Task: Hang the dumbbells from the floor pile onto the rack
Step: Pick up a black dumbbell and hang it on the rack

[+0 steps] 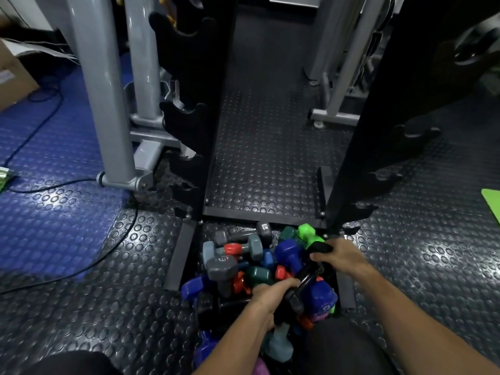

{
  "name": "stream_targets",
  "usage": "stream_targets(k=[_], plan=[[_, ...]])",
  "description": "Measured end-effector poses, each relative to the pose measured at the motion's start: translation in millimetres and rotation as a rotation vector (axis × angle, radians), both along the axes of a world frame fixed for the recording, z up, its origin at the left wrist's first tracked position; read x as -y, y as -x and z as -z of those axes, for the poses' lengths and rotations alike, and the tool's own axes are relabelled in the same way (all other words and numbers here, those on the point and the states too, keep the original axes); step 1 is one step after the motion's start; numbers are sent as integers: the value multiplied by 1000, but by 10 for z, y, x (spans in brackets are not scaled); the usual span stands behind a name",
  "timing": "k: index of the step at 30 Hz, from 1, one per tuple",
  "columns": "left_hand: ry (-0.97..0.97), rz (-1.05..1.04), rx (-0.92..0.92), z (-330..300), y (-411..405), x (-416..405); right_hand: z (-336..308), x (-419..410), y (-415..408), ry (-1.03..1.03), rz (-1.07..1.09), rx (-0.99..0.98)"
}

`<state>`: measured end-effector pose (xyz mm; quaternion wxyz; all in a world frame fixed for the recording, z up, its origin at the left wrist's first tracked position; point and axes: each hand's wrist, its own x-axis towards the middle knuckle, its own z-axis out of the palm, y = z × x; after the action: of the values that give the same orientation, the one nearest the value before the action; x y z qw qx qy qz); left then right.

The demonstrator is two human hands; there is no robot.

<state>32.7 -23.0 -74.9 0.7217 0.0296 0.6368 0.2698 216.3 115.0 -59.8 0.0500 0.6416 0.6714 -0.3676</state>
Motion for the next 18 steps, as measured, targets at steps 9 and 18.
stream_targets(k=[9, 18], plan=[[-129, -188, 10, -206, 233, -39, -473, -252, 350, -212, -81, 72], [-258, -391, -21, -434, 908, -1, -807, -490, 1274, -282, -102, 142]])
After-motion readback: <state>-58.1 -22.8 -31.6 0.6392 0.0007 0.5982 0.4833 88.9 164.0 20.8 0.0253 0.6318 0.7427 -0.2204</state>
